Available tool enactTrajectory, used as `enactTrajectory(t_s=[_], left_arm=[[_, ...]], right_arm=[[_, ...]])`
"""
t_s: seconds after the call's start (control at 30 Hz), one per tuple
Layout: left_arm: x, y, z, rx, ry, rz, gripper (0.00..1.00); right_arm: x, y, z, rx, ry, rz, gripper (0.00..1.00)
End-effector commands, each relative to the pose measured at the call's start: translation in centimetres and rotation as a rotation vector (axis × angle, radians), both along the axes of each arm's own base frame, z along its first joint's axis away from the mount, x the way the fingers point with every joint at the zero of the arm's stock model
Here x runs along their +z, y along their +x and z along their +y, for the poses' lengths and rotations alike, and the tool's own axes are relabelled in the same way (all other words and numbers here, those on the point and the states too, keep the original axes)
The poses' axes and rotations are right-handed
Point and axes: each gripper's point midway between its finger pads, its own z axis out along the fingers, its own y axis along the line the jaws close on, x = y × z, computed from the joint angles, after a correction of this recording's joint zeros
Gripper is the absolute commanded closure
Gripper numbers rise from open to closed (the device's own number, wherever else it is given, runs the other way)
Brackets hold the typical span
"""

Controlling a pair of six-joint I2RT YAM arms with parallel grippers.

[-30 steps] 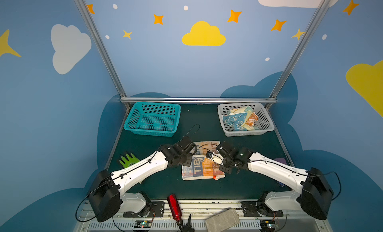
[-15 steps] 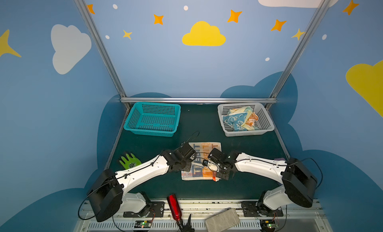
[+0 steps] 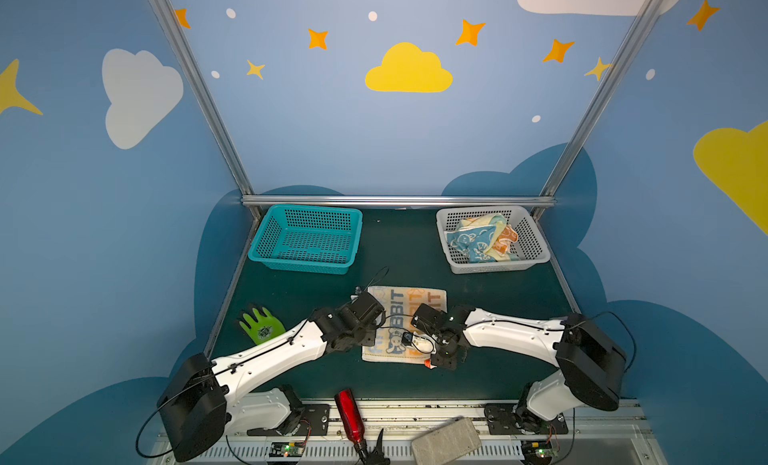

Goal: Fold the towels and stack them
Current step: 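Grasp the near edge with both grippers and fold it away from the robot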

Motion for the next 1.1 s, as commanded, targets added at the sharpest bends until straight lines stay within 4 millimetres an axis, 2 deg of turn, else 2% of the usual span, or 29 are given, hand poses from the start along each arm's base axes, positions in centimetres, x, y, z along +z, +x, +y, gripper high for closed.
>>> enactTrajectory(t_s=[0.0, 0.17, 0.23, 0.33, 0.43, 0.53, 0.63, 0.73, 0.83, 1.07], left_arm=[[1.0, 0.7, 1.9, 0.070, 0.057, -0.059, 0.50], [2.3, 2.3, 2.5, 0.088, 0.081, -0.113, 0.44], [2.6, 3.1, 2.5, 0.083, 0.083, -0.120, 0.42], [3.1, 4.8, 2.3, 0.066, 0.090, -0.139, 0.39], [3.2, 6.8, 1.7, 0.037, 0.083, -0.152, 0.35], [3.0, 8.8, 0.9, 0.005, 0.063, -0.160, 0.32], [2.5, 10.9, 0.3, -0.012, 0.028, -0.156, 0.31], [1.8, 12.8, -0.5, -0.035, 0.022, -0.134, 0.31], [0.2, 14.3, -1.3, -0.059, 0.057, -0.093, 0.31], [-4.0, 17.2, -2.0, -0.066, 0.110, 0.005, 0.32]], right_arm=[[2.2, -1.4, 1.1, 0.025, 0.083, 0.045, 0.76], [4.1, -1.3, 1.6, 0.033, 0.164, -0.003, 0.76], [5.2, -0.3, 1.7, 0.011, 0.208, -0.075, 0.74], [7.4, 2.8, 1.5, -0.062, 0.266, -0.252, 0.71], [10.3, 5.4, 1.3, -0.128, 0.351, -0.356, 0.66], [13.0, 8.1, 1.1, -0.266, 0.459, -0.391, 0.60], [14.2, 10.7, 0.3, -0.386, 0.515, -0.408, 0.57], [14.3, 13.2, -0.5, -0.524, 0.522, -0.380, 0.55], [13.4, 14.8, -0.9, -0.601, 0.474, -0.323, 0.51], [10.2, 17.9, -0.7, -0.710, 0.406, -0.219, 0.57]])
